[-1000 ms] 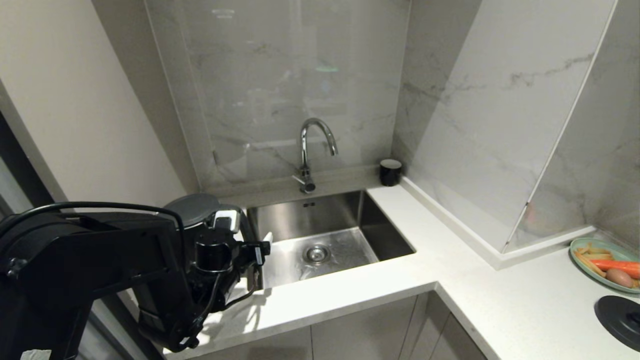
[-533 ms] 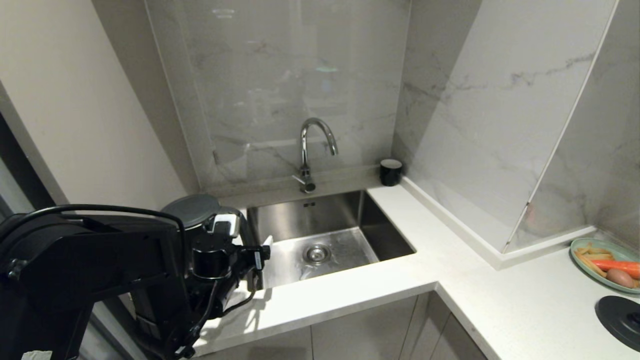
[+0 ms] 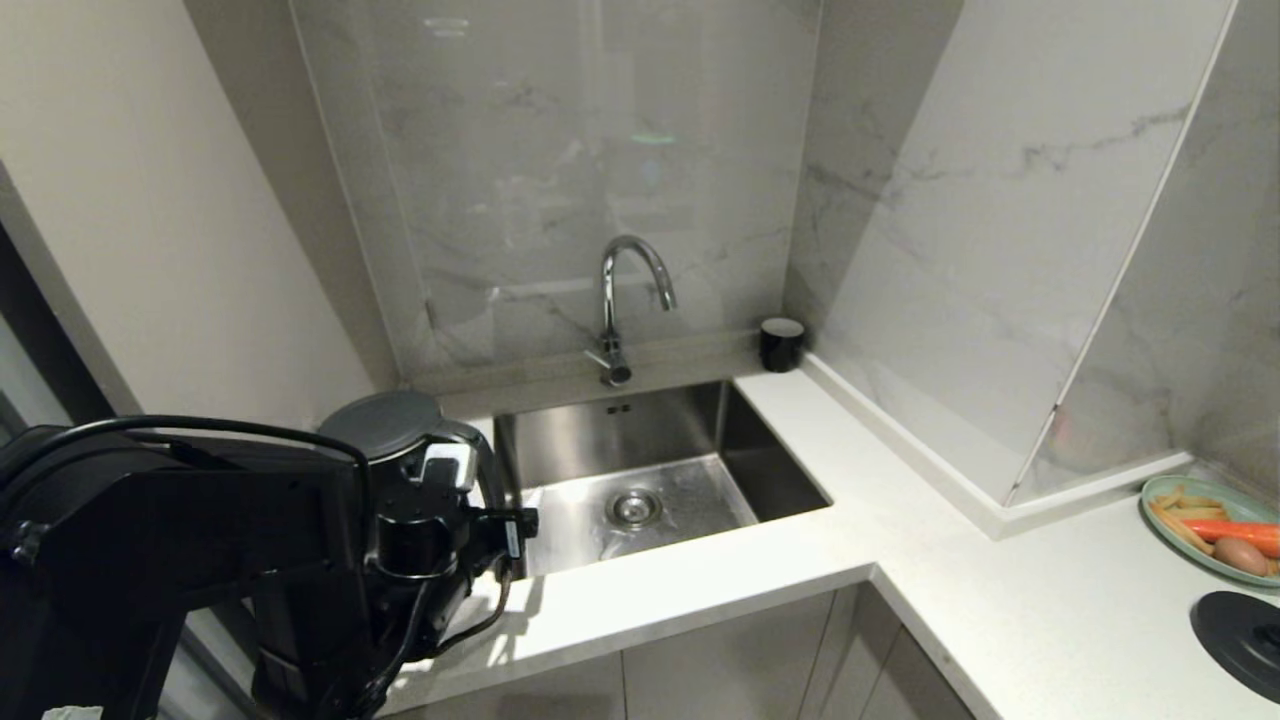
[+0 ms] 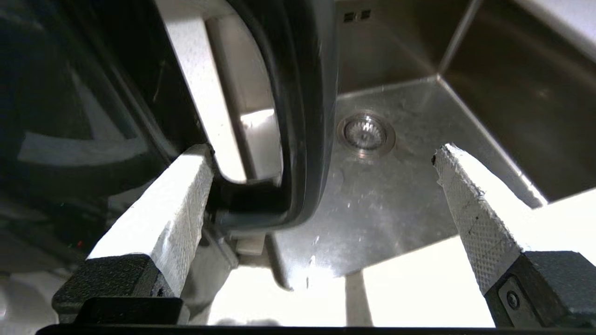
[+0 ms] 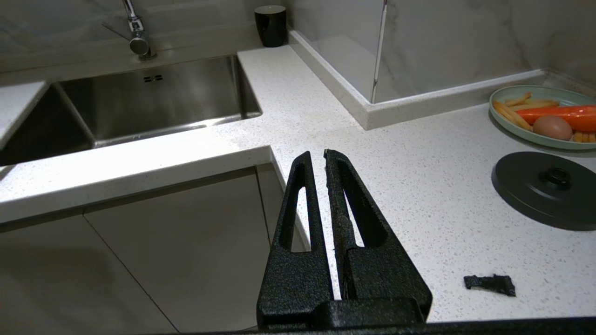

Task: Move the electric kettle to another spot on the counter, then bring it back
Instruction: Grab the kettle

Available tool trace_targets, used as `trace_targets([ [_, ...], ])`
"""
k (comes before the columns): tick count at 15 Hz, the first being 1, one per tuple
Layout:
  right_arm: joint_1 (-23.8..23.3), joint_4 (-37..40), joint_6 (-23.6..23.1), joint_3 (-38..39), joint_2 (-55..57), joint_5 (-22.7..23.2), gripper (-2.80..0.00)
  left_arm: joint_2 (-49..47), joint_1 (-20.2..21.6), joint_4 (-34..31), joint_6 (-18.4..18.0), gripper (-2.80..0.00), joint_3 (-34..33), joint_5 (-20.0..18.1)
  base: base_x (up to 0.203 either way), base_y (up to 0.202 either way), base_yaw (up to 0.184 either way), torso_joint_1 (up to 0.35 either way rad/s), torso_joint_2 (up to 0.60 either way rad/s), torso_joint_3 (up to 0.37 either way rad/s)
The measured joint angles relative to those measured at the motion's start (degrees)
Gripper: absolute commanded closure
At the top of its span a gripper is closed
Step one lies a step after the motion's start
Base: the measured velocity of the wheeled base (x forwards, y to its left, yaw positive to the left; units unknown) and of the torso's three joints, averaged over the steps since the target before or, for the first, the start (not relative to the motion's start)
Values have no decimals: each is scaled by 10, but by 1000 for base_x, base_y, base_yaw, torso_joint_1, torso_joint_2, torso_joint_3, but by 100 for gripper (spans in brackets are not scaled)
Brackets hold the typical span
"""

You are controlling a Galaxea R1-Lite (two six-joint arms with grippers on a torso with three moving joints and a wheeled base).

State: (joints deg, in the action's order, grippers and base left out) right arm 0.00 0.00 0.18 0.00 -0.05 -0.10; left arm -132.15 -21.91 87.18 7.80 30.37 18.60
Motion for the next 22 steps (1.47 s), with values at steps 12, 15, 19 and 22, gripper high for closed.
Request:
trace_targets([
  [12,0,0,0,0,0,0,0,1,-5,0,-6,-280,2,-1,0,0,0,0,0,0],
  [15,0,0,0,0,0,0,0,6,-22,0,-5,-280,-21,-1,0,0,0,0,0,0],
  [19,0,0,0,0,0,0,0,15,-42,0,-7,-280,-21,2,0,0,0,0,0,0],
  [22,0,0,0,0,0,0,0,14,-30,0,-8,-280,-3,2,0,0,0,0,0,0],
])
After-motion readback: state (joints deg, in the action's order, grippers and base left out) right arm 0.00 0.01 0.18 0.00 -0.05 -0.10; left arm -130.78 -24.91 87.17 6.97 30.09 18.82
